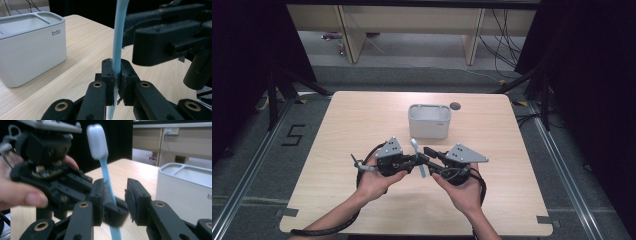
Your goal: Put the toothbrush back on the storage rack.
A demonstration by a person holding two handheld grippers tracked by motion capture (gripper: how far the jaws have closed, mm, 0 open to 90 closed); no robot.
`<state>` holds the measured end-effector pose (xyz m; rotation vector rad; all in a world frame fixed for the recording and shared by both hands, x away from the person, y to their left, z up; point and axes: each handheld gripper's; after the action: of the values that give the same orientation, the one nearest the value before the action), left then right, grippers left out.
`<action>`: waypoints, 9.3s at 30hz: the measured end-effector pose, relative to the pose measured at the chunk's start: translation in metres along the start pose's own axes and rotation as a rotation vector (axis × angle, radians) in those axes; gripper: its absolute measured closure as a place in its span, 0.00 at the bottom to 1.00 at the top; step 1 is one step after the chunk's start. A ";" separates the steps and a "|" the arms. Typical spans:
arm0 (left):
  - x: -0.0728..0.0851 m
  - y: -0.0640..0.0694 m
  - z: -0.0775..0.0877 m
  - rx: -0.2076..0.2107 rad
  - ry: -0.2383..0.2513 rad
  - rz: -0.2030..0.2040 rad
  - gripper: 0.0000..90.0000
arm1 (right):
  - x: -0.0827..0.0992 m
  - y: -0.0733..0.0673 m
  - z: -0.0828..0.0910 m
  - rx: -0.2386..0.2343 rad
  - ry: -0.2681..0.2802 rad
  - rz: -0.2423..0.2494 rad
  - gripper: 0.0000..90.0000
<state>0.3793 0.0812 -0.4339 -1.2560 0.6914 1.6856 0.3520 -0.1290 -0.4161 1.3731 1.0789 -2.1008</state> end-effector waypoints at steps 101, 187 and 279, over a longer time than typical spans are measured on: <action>0.129 -0.026 0.090 -0.510 0.073 -0.071 0.31 | -0.053 0.046 0.020 0.257 0.141 0.074 0.93; 0.128 -0.024 0.089 -0.531 0.070 -0.082 0.36 | -0.124 0.066 -0.010 0.345 0.275 0.107 0.93; 0.128 -0.024 0.089 -0.526 0.070 -0.091 0.36 | -0.061 0.132 -0.069 0.444 0.143 -0.032 0.93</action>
<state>0.3505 0.2075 -0.5236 -1.6858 0.2232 1.8172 0.5095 -0.1608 -0.4267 1.7373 0.7080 -2.3934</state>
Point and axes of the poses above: each handheld gripper's, and its own axes: z roughly backward along the jaws, x roughly out of its underside, y roughly to its right, and after that the axes turned 15 degrees about -z, right-handed
